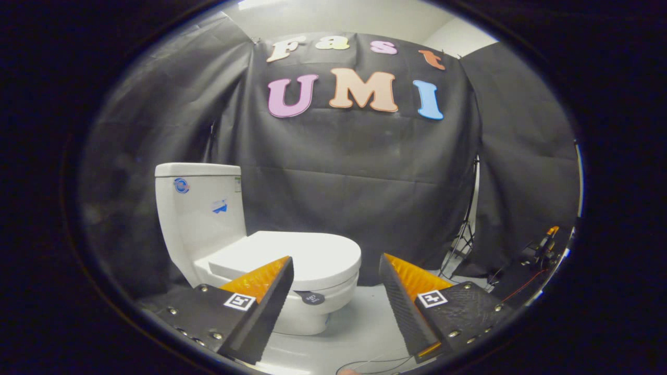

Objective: Open the toilet lid.

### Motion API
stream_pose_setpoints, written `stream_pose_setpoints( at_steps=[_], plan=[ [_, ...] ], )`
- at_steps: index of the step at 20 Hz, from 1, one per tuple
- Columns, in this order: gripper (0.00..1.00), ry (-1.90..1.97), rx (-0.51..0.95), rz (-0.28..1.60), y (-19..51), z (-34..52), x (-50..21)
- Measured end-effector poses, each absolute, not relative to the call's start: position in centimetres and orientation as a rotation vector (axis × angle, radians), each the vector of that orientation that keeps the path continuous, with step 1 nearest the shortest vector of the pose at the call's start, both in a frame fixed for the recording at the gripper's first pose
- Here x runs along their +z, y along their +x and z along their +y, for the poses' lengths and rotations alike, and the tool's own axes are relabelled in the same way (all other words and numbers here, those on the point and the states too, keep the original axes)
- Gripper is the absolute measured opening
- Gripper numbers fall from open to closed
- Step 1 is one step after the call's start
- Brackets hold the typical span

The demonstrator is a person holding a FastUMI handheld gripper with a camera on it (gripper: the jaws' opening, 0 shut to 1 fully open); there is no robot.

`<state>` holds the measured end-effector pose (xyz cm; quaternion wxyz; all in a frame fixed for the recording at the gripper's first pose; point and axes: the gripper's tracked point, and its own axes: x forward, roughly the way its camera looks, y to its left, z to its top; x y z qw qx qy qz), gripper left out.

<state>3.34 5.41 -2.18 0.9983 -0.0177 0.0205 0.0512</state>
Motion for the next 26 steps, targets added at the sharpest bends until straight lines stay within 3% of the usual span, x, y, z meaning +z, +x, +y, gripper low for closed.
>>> stream_pose_setpoints(
  at_steps=[12, 26],
  plan=[
    [0.97, 0.147, 0.155, 0.196, 6.6, 7.5, -5.9],
    [1.00, 0.634, 0.011, 0.623, 10.1, 8.1, -16.2]
  ],
)
